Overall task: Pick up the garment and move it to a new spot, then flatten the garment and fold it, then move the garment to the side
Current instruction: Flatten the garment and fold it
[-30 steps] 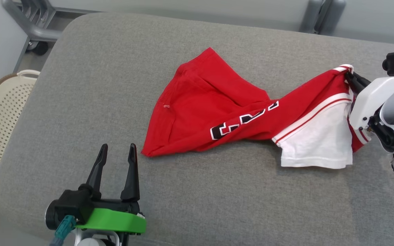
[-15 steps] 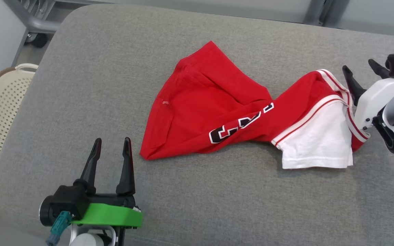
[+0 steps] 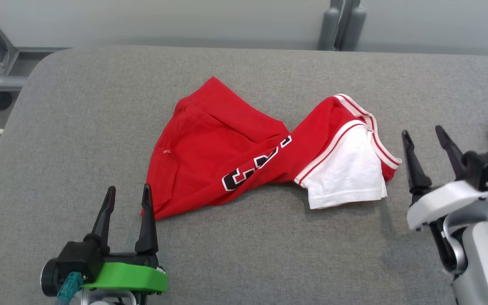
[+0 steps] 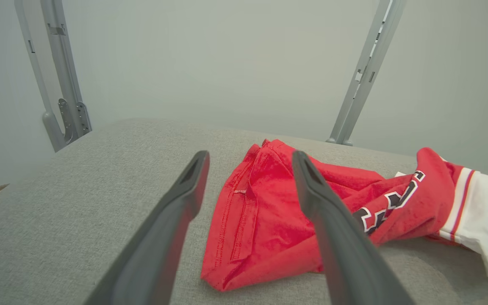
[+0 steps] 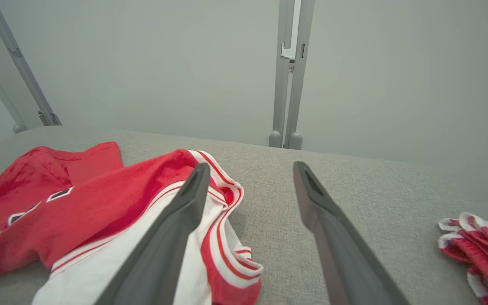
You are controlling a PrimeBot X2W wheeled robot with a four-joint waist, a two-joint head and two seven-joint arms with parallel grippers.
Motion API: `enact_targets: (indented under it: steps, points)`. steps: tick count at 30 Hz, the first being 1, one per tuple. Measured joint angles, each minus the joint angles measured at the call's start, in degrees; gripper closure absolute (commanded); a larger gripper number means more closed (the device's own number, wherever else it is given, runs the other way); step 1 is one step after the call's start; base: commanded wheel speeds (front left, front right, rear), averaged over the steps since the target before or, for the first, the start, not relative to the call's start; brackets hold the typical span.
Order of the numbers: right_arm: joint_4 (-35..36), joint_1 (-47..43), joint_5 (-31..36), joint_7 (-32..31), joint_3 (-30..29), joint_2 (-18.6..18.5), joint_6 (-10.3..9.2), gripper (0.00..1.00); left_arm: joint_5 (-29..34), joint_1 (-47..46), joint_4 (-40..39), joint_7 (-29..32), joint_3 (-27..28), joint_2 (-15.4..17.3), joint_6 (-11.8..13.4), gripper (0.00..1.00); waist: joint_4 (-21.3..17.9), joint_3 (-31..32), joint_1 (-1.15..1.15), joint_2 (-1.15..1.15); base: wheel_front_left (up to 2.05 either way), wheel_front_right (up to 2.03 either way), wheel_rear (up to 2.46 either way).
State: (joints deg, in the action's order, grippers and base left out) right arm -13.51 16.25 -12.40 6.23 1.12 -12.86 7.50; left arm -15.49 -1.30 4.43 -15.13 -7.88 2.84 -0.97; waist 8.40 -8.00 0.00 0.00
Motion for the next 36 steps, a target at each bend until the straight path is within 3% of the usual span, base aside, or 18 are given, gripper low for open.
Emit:
enact_targets:
  steps: [5,14,24,36]
  points:
    - [6.1,-8.9,3.3,0.2,-0.2,5.7,0.00,0.00,0.6,1.9,0.8,0.0,0.7,0.0,0.3,0.00,-1.9,2.8,0.00,0.00,0.00,0.00,0.00]
    - [10.0,-16.5,8.0,0.0,1.3,8.5,0.00,0.00,0.7,4.6,2.4,0.0,1.7,0.0,0.4,0.00,-3.5,6.5,0.00,0.00,0.00,0.00,0.00]
    - [13.1,-19.0,8.7,-1.5,1.8,9.7,0.00,0.00,2.9,4.8,5.8,0.0,-0.2,0.4,-1.2,0.00,-5.4,7.5,0.00,0.00,0.00,0.00,0.00]
    - [14.9,-18.2,8.8,-3.0,3.6,9.9,0.00,0.00,6.5,-7.5,19.4,8.0,-3.4,6.5,-3.7,0.00,-8.1,4.3,0.00,0.00,0.00,0.00,0.00]
